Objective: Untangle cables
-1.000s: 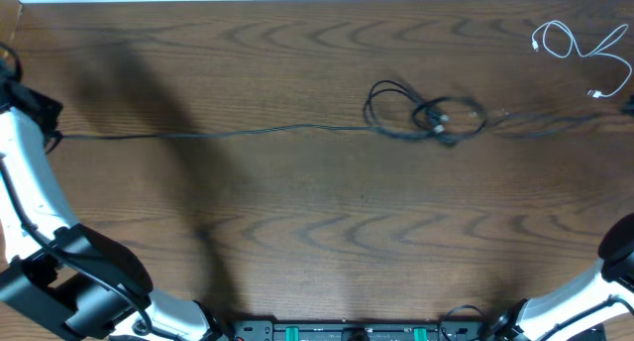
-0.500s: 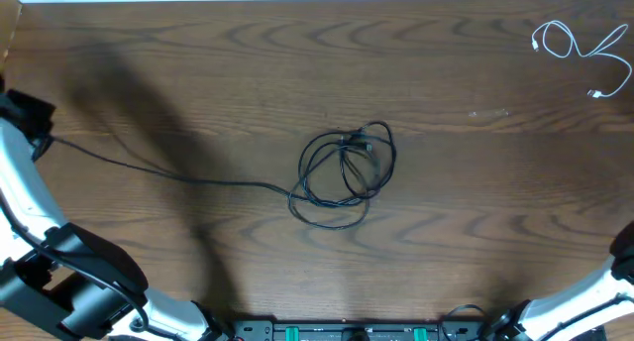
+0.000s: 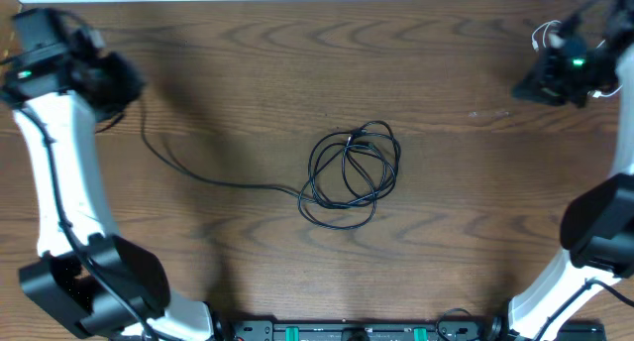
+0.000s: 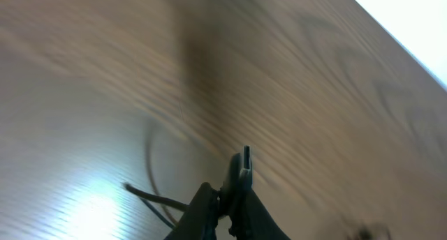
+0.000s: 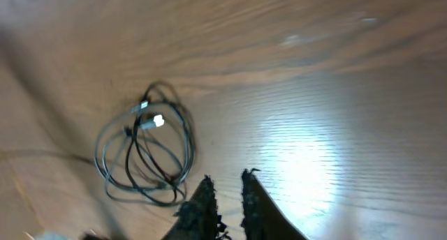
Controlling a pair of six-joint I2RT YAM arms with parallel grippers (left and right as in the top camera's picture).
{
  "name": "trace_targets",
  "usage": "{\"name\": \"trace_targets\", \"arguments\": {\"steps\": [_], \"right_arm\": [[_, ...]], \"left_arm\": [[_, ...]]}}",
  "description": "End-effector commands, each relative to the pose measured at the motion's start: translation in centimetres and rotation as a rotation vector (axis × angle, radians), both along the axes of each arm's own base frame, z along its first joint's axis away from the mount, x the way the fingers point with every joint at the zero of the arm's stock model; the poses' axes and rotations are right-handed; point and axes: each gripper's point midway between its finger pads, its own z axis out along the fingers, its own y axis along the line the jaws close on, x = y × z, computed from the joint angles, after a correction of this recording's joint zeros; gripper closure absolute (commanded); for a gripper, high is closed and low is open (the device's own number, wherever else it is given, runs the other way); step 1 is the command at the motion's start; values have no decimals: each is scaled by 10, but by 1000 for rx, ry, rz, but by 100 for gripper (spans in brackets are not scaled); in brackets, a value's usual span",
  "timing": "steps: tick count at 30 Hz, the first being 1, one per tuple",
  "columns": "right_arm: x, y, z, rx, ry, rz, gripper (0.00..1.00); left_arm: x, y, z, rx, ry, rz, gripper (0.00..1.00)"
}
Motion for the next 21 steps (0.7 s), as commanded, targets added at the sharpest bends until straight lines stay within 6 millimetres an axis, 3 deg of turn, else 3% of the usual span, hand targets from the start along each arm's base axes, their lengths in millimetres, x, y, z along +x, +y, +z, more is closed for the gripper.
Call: {"name": "trace_targets", "arguments": {"steps": [1, 5, 7, 14, 21], "right_arm": [[-1, 23, -6, -81, 12, 88, 82], [-1, 34, -10, -137, 31, 98, 71], [-1, 36, -10, -139, 30, 104, 66], [-2, 36, -10, -138, 36, 104, 62], [-2, 37, -10, -138, 36, 106, 60]], "left_arm": [[-2, -71, 20, -6, -38, -229, 77], [-10, -127, 15, 12, -6, -412, 38], [-12, -150, 15, 29, -8, -500, 29], [-33, -198, 4, 48, 46, -691, 23], [-53, -239, -40, 35, 183, -844, 23]]}}
